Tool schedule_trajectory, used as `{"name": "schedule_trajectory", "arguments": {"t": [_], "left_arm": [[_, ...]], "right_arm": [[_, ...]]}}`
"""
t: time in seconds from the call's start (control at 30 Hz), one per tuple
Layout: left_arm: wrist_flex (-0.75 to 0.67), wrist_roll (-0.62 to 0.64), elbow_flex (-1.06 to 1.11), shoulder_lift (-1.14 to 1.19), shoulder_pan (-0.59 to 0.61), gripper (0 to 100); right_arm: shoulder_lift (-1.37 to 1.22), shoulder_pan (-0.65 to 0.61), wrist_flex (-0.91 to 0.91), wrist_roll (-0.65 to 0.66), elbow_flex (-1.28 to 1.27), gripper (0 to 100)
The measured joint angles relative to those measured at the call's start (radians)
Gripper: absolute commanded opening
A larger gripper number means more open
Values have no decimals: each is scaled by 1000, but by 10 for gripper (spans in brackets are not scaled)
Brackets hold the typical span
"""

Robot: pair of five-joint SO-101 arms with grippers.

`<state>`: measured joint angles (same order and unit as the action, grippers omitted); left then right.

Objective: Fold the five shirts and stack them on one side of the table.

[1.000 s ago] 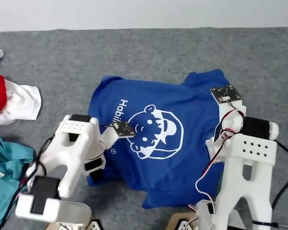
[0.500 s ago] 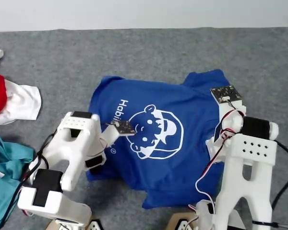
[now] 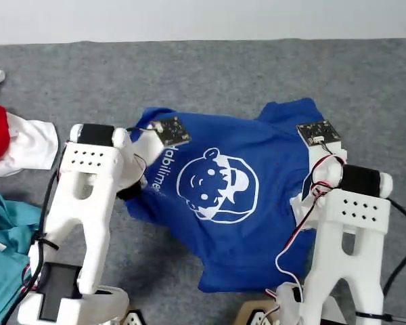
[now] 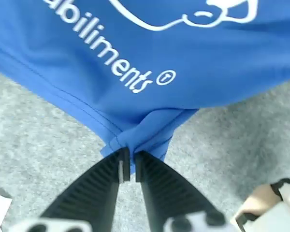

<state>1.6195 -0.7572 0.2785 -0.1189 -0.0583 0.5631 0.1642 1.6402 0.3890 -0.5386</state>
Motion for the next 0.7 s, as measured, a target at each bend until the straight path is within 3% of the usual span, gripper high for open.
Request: {"name": "schedule_trajectory", "arguments": {"t": [0.5, 0.7], "left_arm": [[3, 12, -8, -6, 0, 2], [3, 20, 58, -6, 0, 2]], "right_arm": [[0, -2, 48, 0, 0, 215], [8, -104, 110, 5, -18, 215]]}}
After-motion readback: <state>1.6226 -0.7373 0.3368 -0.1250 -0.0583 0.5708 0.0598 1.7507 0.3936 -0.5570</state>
